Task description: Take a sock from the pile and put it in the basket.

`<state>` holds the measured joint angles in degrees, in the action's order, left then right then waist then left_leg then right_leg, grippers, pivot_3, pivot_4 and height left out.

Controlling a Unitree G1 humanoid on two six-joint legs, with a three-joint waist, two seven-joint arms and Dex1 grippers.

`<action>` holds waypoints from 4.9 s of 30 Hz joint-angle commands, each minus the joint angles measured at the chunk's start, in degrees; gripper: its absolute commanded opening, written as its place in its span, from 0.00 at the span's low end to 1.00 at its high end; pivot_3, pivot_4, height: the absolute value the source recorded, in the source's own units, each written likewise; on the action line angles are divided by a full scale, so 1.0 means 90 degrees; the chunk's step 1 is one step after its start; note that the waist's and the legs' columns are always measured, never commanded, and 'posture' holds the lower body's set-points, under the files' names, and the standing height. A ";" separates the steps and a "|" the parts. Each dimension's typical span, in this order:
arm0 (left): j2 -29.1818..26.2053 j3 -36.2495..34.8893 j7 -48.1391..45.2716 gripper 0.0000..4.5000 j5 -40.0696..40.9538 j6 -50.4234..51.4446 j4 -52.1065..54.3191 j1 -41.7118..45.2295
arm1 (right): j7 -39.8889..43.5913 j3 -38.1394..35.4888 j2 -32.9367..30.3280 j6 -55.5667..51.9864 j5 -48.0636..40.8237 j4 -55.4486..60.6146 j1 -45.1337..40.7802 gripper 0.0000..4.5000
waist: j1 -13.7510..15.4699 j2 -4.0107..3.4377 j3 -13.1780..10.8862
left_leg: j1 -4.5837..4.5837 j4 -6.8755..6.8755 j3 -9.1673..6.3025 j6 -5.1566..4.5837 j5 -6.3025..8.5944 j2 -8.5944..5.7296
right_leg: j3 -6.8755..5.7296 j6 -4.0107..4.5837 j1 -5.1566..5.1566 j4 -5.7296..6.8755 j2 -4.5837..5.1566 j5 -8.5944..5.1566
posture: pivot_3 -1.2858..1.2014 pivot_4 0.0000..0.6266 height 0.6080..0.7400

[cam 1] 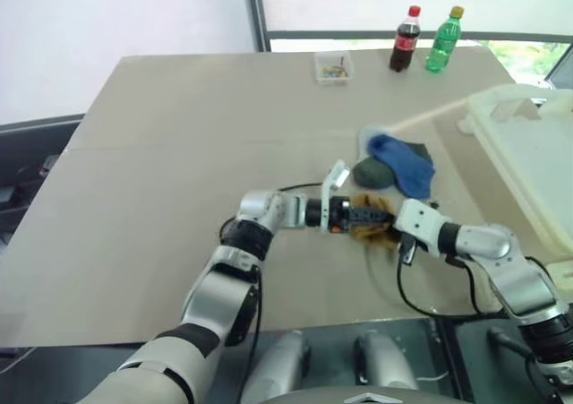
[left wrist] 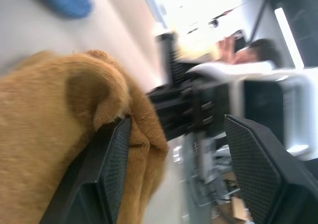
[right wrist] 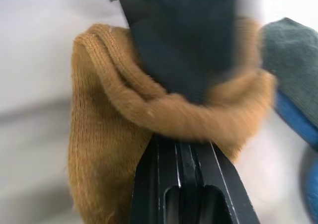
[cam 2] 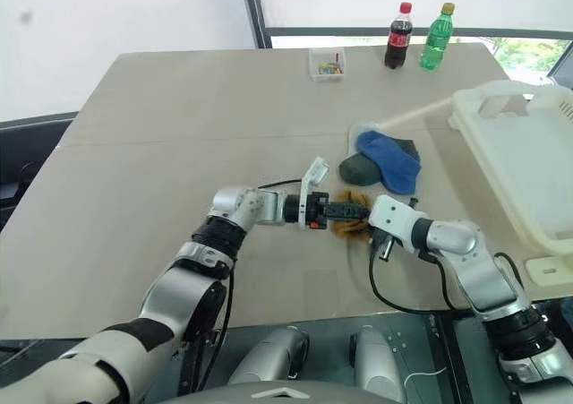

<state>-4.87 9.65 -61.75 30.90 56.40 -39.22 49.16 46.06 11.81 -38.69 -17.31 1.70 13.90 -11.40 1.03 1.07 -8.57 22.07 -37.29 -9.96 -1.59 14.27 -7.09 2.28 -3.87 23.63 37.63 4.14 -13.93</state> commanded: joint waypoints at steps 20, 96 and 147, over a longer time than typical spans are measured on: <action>-0.0436 0.1140 -0.0908 0.69 -0.1258 -0.1575 0.1920 -0.0959 | -0.0244 -0.1142 0.0399 -0.1103 -0.1779 0.1135 0.0024 0.00 | -0.0042 -0.0009 -0.0004 | -0.0003 0.0011 0.0005 -0.0005 0.0003 0.0007 | 0.0009 -0.0001 0.0003 0.0001 0.0002 -0.0002 | 0.52 0.24 0.91; -0.1957 -0.0408 0.0960 0.70 -0.0593 -0.3346 0.5632 -0.3253 | -0.1698 -0.2064 0.1393 -0.3866 -0.3620 0.1352 0.0288 0.01 | -0.0036 -0.0015 -0.0005 | -0.0013 0.0009 0.0011 -0.0034 0.0020 0.0011 | 0.0010 0.0000 -0.0007 0.0001 0.0001 -0.0001 | 0.52 0.24 0.91; -0.1748 -0.0882 0.2341 0.70 -0.0947 -0.4433 0.5258 -0.2759 | -0.2911 -0.5514 -0.0504 -0.3437 -0.4118 -0.1986 -0.2085 0.99 | -0.0157 -0.0071 -0.0034 | 0.0084 -0.0010 0.0135 -0.0029 0.0013 0.0027 | 0.0104 0.0002 0.0123 0.0042 -0.0013 0.0004 | 0.52 0.24 0.91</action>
<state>-20.75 3.48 -40.76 23.56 21.62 8.49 24.27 17.15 -39.13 -42.32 -50.13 -34.36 -16.21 -32.74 -0.38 0.43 -8.87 22.82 -37.38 -8.74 -1.85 14.39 -6.84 3.22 -3.86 24.74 38.01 4.02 -13.89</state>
